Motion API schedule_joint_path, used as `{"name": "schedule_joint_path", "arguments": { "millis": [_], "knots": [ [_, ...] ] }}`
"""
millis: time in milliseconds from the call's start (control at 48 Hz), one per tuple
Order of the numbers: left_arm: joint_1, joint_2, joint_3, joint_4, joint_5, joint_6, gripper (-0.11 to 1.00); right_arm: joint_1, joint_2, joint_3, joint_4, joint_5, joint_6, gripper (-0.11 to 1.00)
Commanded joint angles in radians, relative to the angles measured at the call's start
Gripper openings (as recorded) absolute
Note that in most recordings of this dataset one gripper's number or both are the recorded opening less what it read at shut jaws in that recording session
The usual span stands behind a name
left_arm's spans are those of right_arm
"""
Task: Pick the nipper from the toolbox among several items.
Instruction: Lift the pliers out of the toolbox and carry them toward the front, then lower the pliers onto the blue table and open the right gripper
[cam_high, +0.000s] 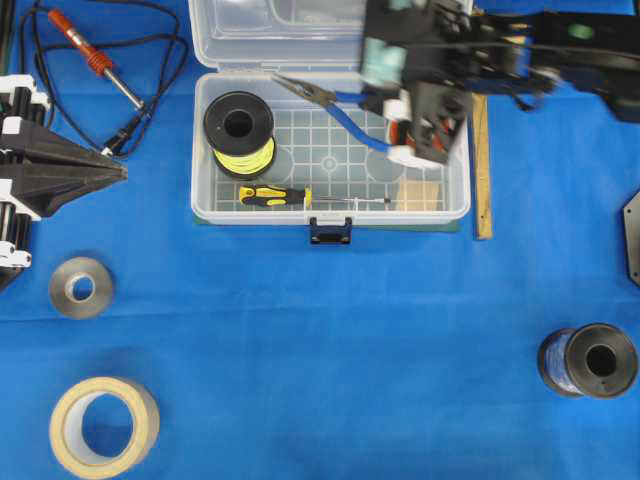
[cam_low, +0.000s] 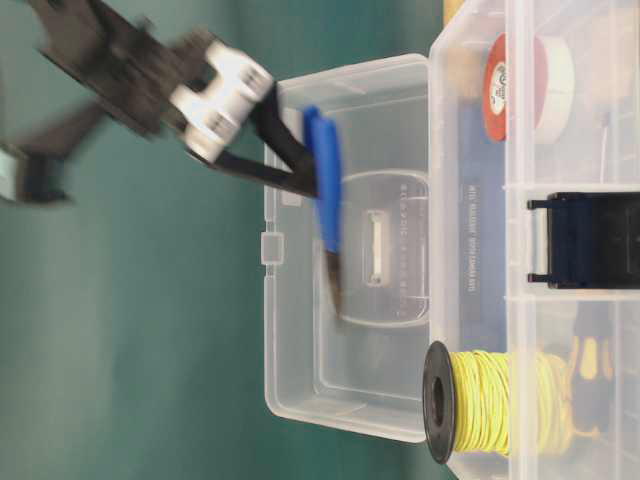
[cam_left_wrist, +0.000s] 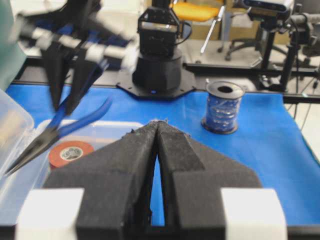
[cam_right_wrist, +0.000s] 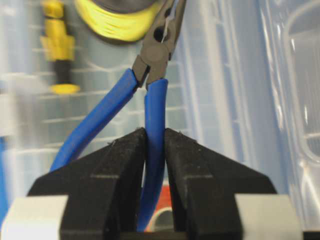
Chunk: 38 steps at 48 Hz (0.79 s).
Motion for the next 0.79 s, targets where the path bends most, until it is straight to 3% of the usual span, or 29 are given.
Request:
{"name": "schedule_joint_path", "arguments": {
  "millis": [0, 188, 354, 771],
  "knots": [
    [0.000, 0.006, -0.009, -0.002, -0.005, 0.002, 0.00, 0.058, -0.074, 0.020, 0.005, -0.041, 0.003, 0.13],
    [0.000, 0.002, -0.009, -0.002, -0.005, 0.003, 0.00, 0.198, -0.087, 0.067, 0.005, -0.123, 0.041, 0.13],
    [0.002, 0.002, -0.009, -0.002, -0.006, 0.006, 0.00, 0.305, -0.015, 0.075, 0.005, -0.184, 0.087, 0.13],
    [0.006, 0.005, -0.008, 0.000, -0.006, 0.006, 0.00, 0.377, 0.291, 0.071, 0.006, -0.318, 0.276, 0.13]
  ]
}}
